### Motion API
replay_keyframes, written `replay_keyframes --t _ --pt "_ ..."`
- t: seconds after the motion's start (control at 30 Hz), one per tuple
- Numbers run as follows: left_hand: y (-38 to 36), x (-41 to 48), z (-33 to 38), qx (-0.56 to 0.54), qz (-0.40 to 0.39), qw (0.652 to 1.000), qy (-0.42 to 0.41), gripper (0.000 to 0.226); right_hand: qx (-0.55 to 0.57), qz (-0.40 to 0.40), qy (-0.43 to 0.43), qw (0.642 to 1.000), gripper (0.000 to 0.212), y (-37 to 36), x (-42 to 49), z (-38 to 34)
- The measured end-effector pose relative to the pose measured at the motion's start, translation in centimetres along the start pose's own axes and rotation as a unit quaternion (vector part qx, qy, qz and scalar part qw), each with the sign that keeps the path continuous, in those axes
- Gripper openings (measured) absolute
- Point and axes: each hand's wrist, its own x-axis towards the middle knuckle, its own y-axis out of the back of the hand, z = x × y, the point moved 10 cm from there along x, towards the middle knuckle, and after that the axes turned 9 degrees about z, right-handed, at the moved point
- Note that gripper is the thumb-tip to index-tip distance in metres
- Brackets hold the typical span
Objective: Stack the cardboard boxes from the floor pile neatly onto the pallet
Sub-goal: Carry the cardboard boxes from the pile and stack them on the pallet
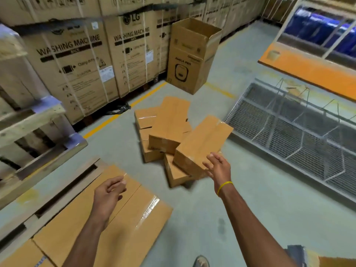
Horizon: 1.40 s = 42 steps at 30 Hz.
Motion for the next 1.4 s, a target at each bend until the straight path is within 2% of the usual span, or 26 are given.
replay_keyframes --t 0.23,0.5,0.7,0.87,0.97,1.17,1.4 --pt "-7.7 -6.6 2.2 -0.044 -0.009 0.999 0.003 0.019 -0.009 0.005 0.012 1.0 0.032 7.7 0.9 -2.6" --pt "-16.8 -14.0 1.0 -0.066 0.006 0.998 0.02 0.027 0.016 -0.024 0.007 1.0 0.024 17.2 3.1 -4.6" --pt "-28.4 -17.9 3.0 -0.056 -0.06 0.997 0.011 0.029 0.039 0.014 0.032 0.999 0.023 27.1 6.2 -9.0" --pt "-38.9 -20.0 5.0 -0.073 -0.13 0.988 0.042 0.032 0.049 0.047 0.057 0.996 0.008 33.9 8.4 -12.3" --pt "-43.3 -20.4 5.1 -0.066 -0.164 0.983 0.052 0.037 0.048 0.069 0.057 0.995 0.019 36.7 9.8 -12.7" --pt "-48.0 -18.8 4.5 -0.065 -0.203 0.974 0.078 0.037 0.028 0.091 0.037 0.995 0.024 37.3 13.2 -11.3" --pt "-48.8 -8.5 2.3 -0.057 -0.168 0.976 0.127 0.035 -0.004 0.068 -0.003 0.998 0.022 27.4 19.8 -9.9"
